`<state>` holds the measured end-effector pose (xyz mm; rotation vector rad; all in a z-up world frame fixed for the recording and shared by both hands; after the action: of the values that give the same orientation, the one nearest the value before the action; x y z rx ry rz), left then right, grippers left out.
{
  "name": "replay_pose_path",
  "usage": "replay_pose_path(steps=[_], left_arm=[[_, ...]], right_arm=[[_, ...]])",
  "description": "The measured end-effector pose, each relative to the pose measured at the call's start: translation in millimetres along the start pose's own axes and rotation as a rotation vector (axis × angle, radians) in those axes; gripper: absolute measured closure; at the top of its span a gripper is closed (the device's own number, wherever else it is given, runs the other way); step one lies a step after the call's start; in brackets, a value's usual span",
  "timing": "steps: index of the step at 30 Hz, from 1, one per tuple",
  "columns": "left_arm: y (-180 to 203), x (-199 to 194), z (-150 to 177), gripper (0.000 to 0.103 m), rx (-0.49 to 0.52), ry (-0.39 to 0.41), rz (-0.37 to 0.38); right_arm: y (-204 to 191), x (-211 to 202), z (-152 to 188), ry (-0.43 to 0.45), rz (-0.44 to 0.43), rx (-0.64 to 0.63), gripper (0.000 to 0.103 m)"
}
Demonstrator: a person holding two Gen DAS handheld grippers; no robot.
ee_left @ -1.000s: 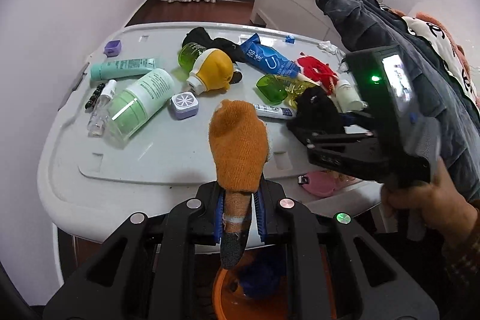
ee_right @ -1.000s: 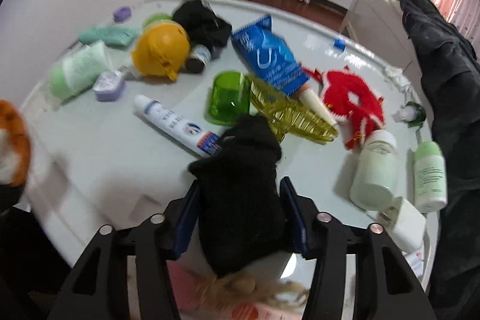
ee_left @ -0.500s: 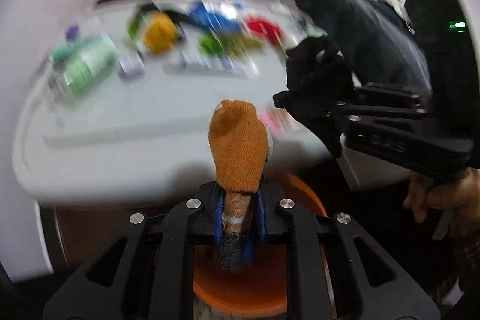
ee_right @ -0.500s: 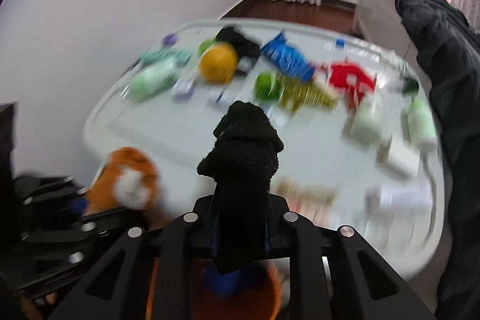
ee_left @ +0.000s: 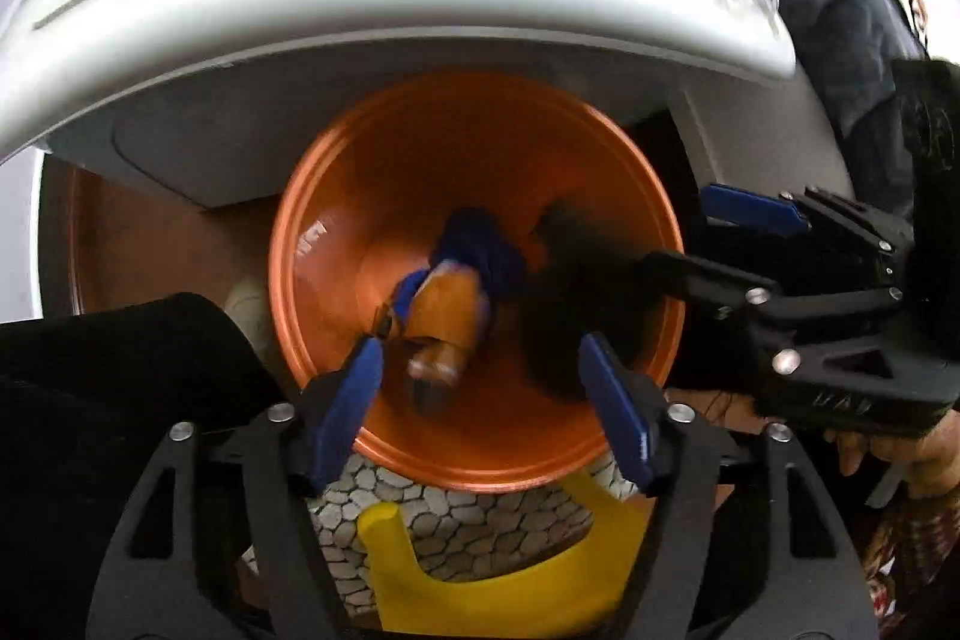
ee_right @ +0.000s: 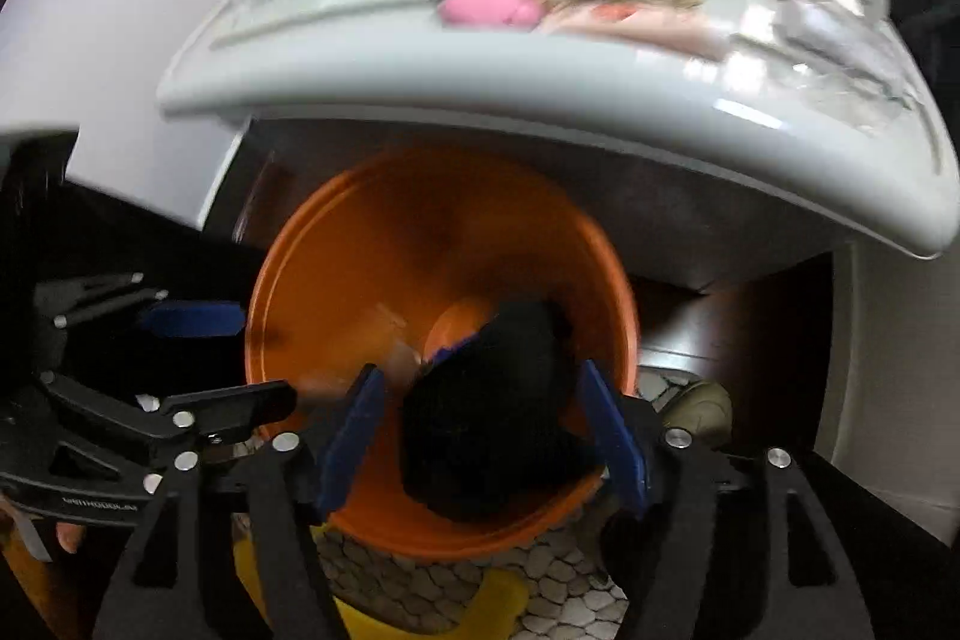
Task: Collect trash
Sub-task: 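Move both tools over the orange bucket and open them to drop items, then grasp the green-capped jar with the left tool while the right tool grasps a white jar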
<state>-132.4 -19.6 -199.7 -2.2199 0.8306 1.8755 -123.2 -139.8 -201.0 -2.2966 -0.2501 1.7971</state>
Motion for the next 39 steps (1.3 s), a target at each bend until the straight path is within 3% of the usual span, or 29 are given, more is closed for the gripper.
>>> replay_pose_path(steps=[4, 8, 11, 13, 15, 19, 24, 26, 30, 35, 39], left_arm=[[-15.7, -12.2, -4.1, 0.034, -0.05, 0.045, -0.002], [-34.5, -44.2, -28.4, 0.034, -0.058, 0.14, -0.038], [-64.2, -89.7, -64.6, 0.033, -0.026, 0.249, -0.116], [-79.3, -107.5, -90.8, 0.029, 0.023, 0.27, -0.133], [-104.7, -125.7, -120.9, 0.029, 0.104, 0.299, -0.208], [-150.4, -127.6, -163.4, 0.029, 0.206, 0.291, -0.316], [-189.5, -90.5, -186.3, 0.031, 0.292, 0.188, -0.342], [-200.0, -74.1, -187.6, 0.038, 0.301, 0.153, -0.352], [-209.9, -58.6, -191.4, 0.054, 0.317, 0.128, -0.379], [-207.7, -62.6, -189.3, 0.055, 0.236, 0.156, -0.381], [-184.1, -93.2, -181.9, 0.055, 0.22, 0.218, -0.386]], right_arm=[[6.1, -13.8, -11.6, 0.047, -0.026, 0.049, 0.035], [-0.4, -33.8, -25.0, 0.11, -0.062, 0.039, 0.033], [-2.1, -58.7, -44.3, 0.178, -0.068, 0.012, 0.029], [-1.6, -71.5, -58.0, 0.218, -0.075, 0.009, 0.025], [2.6, -81.6, -71.1, 0.253, -0.082, 0.022, 0.024], [13.2, -82.6, -80.5, 0.273, -0.097, 0.067, 0.024], [16.9, -67.8, -80.7, 0.232, -0.083, 0.089, 0.024], [15.9, -65.6, -82.3, 0.23, -0.081, 0.086, 0.024], [16.9, -60.3, -82.7, 0.219, -0.077, 0.088, 0.024], [15.9, -54.0, -84.7, 0.196, -0.089, 0.099, 0.024], [16.4, -56.3, -87.4, 0.196, -0.093, 0.098, 0.024]])
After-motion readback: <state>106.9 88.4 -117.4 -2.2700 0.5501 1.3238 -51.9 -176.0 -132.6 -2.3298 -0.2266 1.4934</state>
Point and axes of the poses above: each gripper's, at about its wrist camera, not at the fingertips, and x roughly the way its jaws point, y to its right, z to its underside, the point moved 7 cm from there along x, roughly the way its jaws point, and after that the axes turned 12 degrees about x, right-handed, at the moved point
